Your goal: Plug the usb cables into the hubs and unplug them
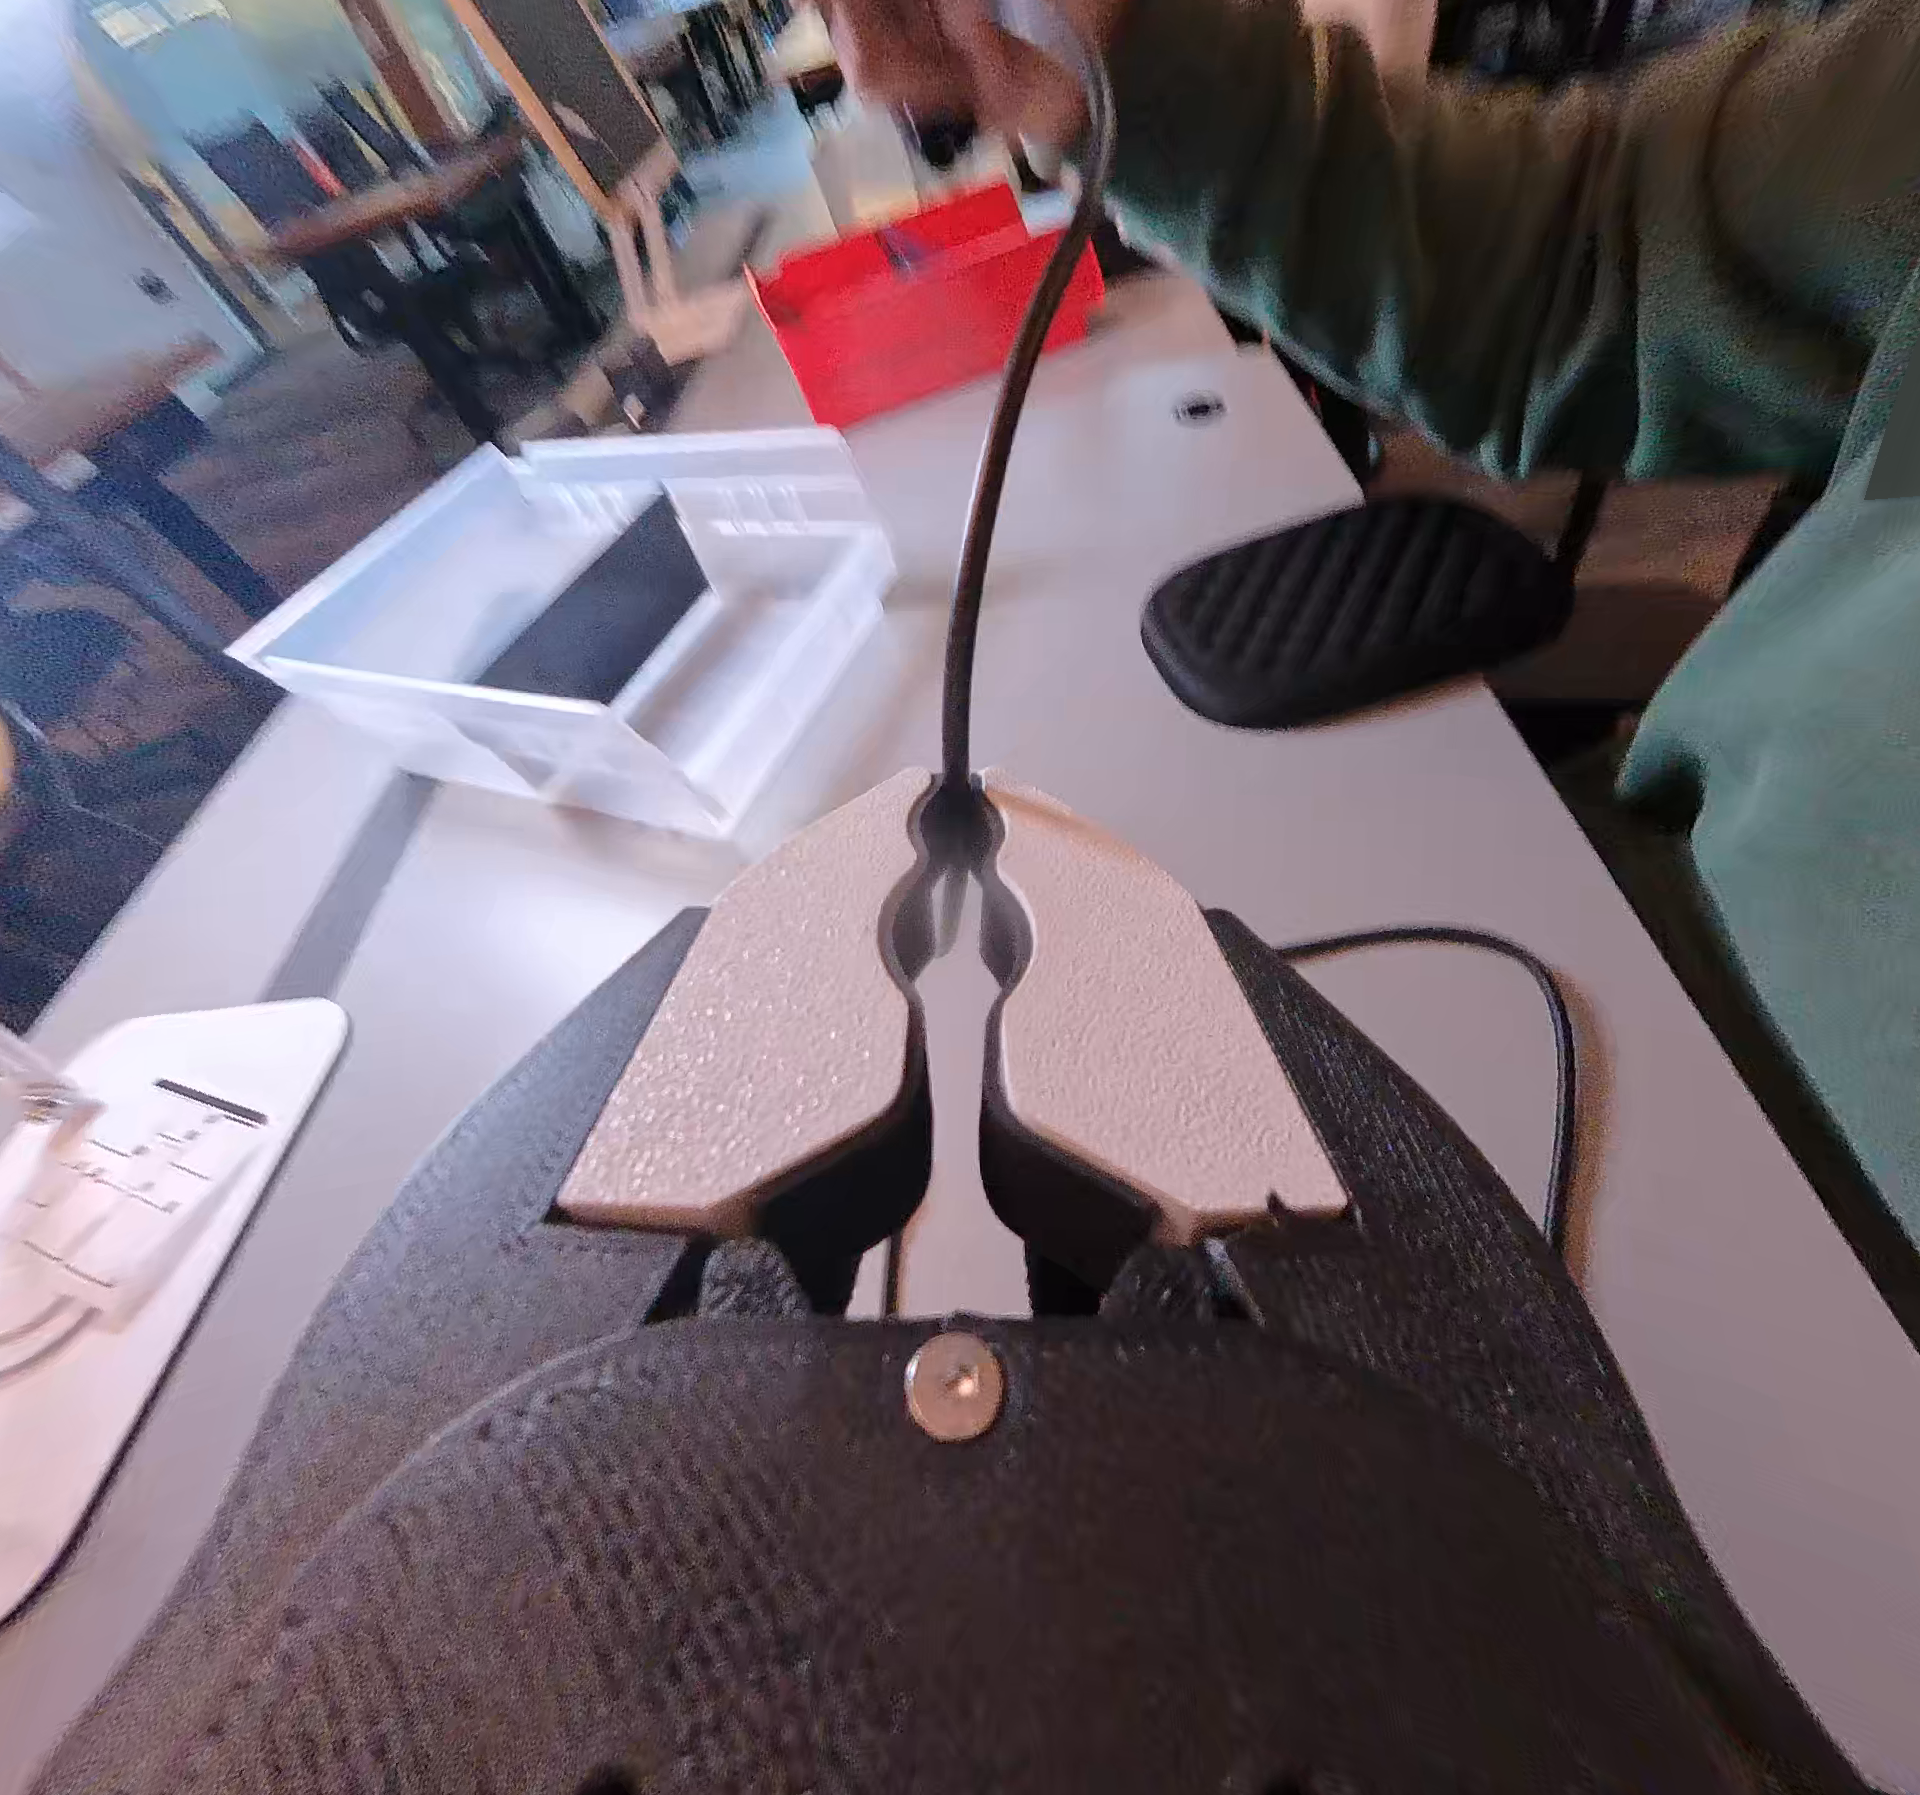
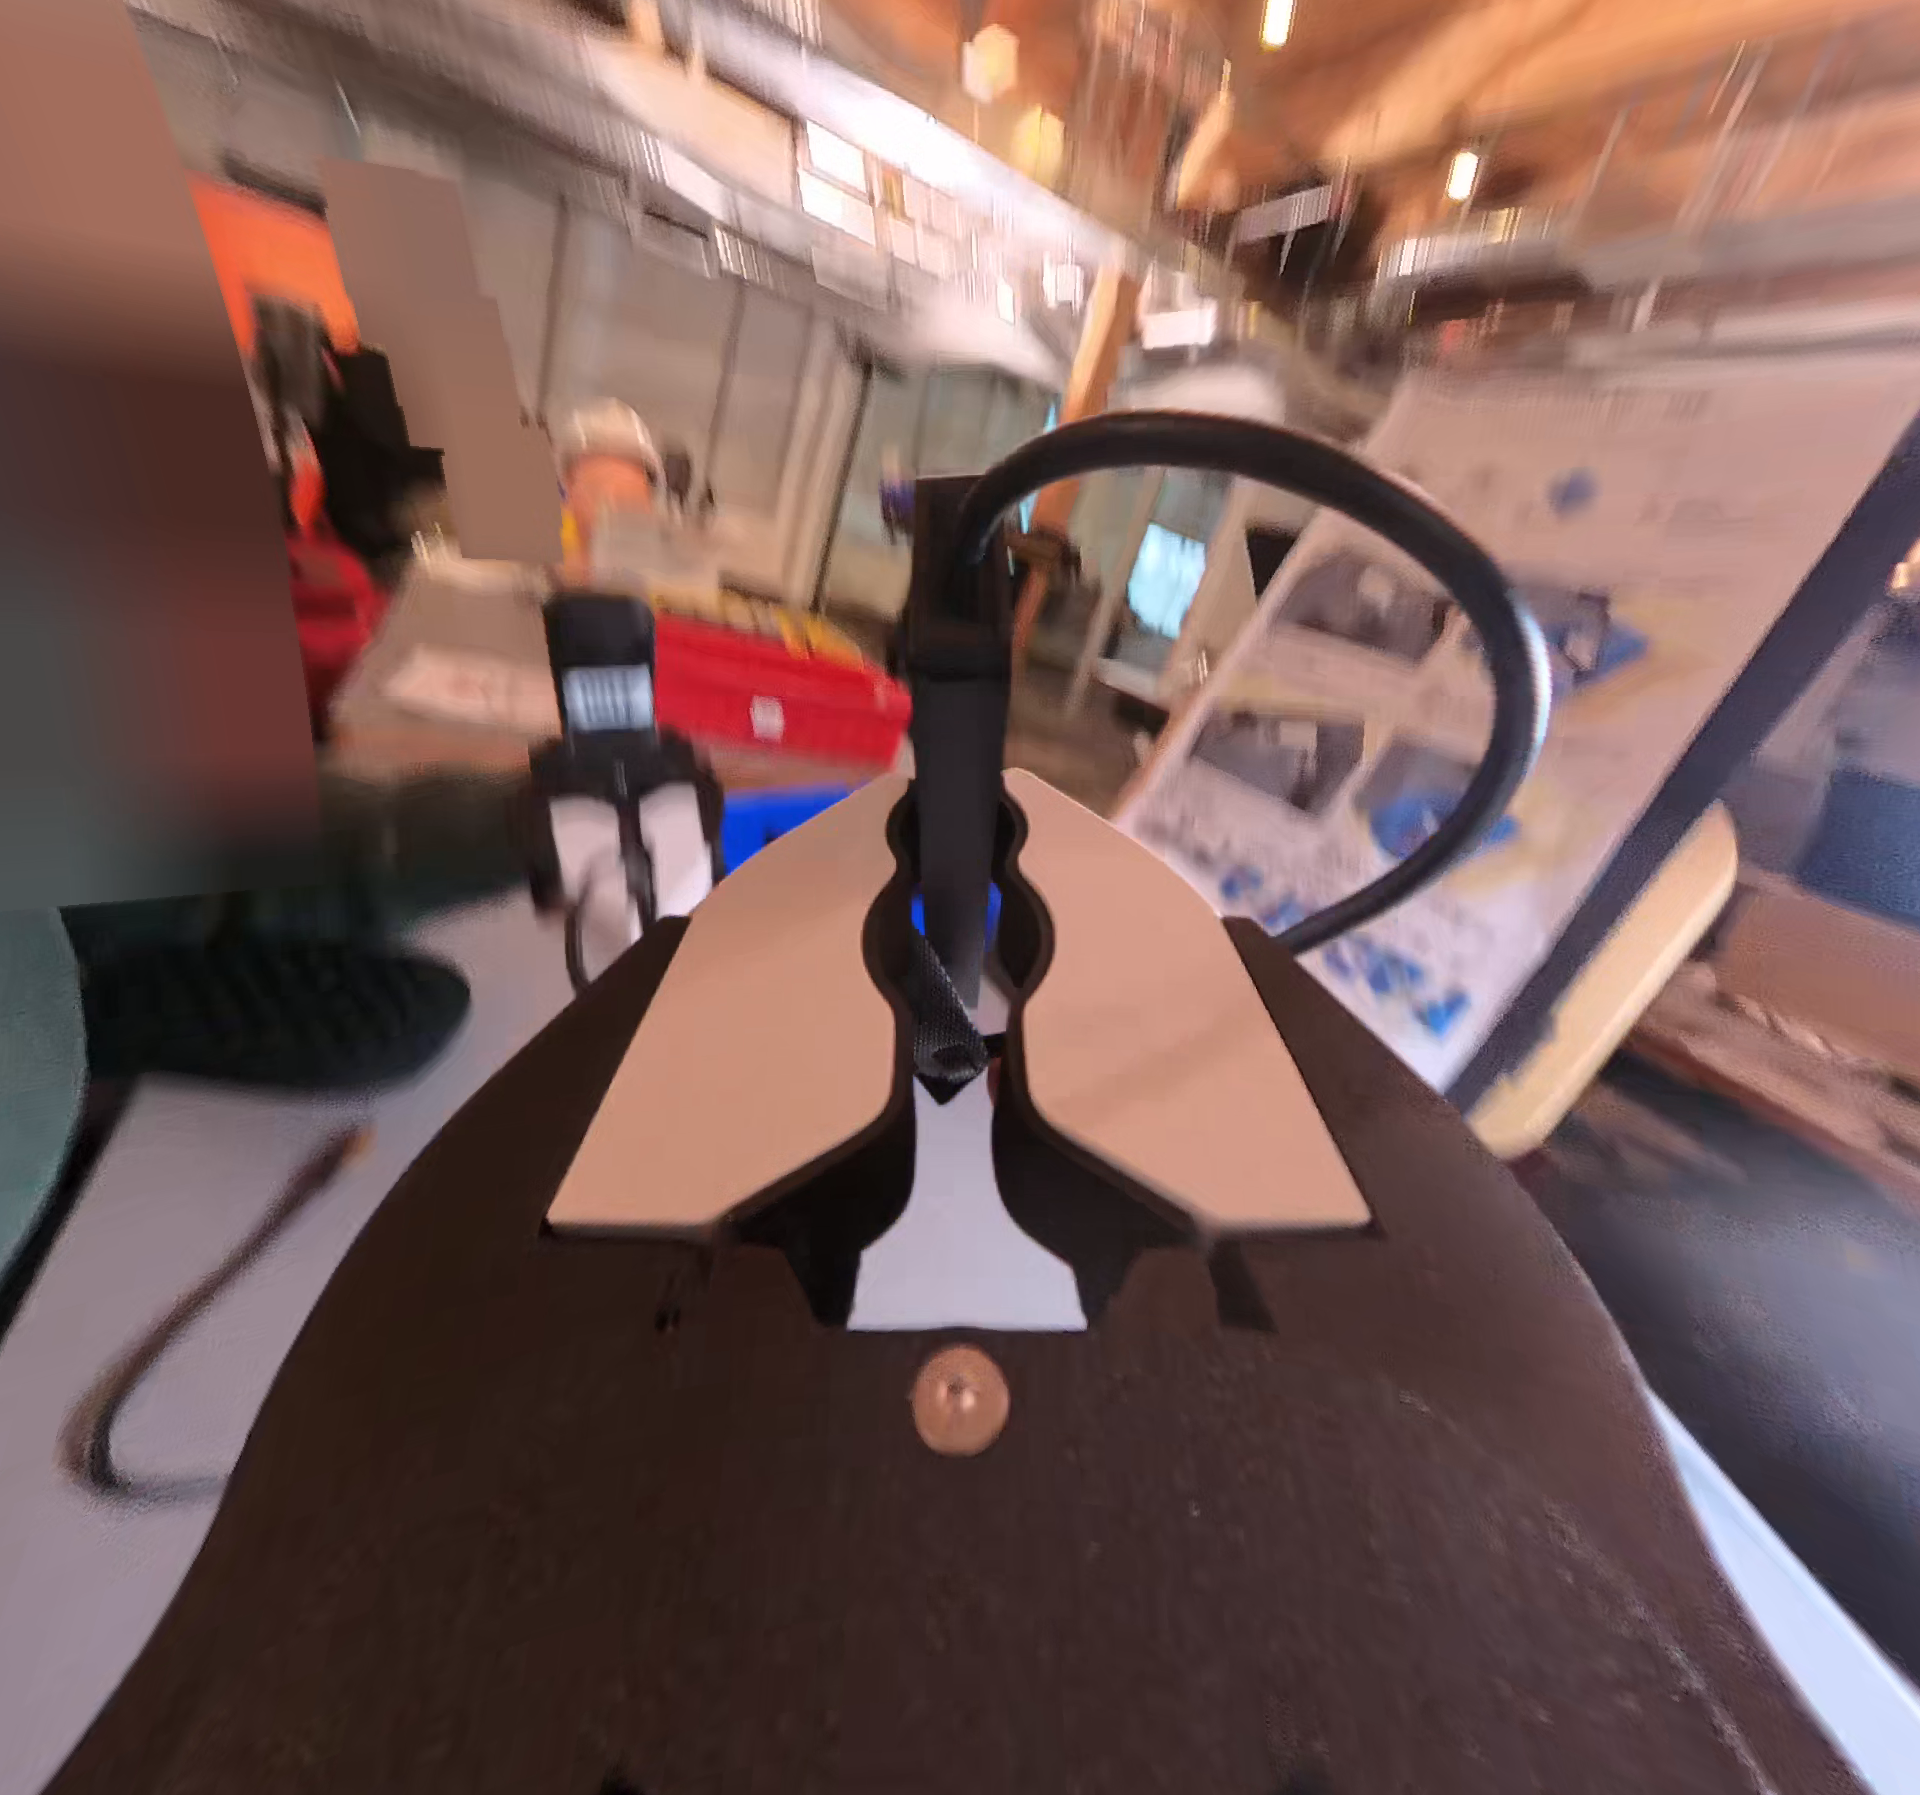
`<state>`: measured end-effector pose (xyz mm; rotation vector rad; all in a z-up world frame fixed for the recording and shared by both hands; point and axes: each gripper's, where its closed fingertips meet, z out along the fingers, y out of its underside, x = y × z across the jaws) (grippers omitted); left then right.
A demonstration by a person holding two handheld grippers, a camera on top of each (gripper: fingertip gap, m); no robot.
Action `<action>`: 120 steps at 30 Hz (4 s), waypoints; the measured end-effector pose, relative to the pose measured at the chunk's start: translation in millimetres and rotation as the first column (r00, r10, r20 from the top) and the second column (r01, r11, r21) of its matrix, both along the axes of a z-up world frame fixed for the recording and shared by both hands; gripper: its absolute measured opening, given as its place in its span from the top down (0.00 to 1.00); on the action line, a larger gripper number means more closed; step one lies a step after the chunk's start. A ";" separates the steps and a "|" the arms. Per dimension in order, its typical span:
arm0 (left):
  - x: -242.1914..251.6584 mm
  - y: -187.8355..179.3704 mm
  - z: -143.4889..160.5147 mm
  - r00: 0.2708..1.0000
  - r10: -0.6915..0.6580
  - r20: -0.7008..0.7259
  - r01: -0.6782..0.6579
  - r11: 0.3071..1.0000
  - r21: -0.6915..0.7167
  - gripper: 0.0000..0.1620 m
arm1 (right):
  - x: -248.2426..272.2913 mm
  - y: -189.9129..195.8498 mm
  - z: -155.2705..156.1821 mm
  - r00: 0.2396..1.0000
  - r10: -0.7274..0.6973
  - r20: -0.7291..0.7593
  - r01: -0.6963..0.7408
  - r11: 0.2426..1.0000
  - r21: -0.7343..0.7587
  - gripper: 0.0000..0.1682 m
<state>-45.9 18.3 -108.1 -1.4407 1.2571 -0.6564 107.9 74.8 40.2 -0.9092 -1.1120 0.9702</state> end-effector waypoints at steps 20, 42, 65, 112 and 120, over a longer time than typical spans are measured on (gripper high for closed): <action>33.3 -5.4 -23.7 0.978 -0.082 0.193 0.110 0.984 -0.140 0.98 | -133.1 -60.6 -213.0 0.837 0.175 0.518 -0.133 0.984 -0.118 0.91; 38.0 -7.3 -8.2 0.925 -0.090 0.369 0.104 0.994 -0.017 0.98 | -145.8 -86.6 -196.6 0.863 0.406 0.299 -0.307 0.894 -0.326 0.86; 37.8 -6.5 -7.1 0.938 -0.057 0.341 0.034 0.997 0.073 0.98 | -141.4 -72.0 -183.6 0.922 0.328 0.203 -0.238 0.898 -0.371 0.94; -30.7 50.6 -24.0 0.907 0.297 0.299 -0.253 0.951 -0.179 0.78 | -47.5 17.6 -89.1 0.969 -0.147 0.199 0.147 0.989 0.017 0.95; -43.9 23.8 -58.0 0.910 0.345 0.232 -0.305 0.933 -0.190 0.79 | -0.8 179.1 -49.1 0.787 -0.450 0.422 0.442 0.889 0.122 0.95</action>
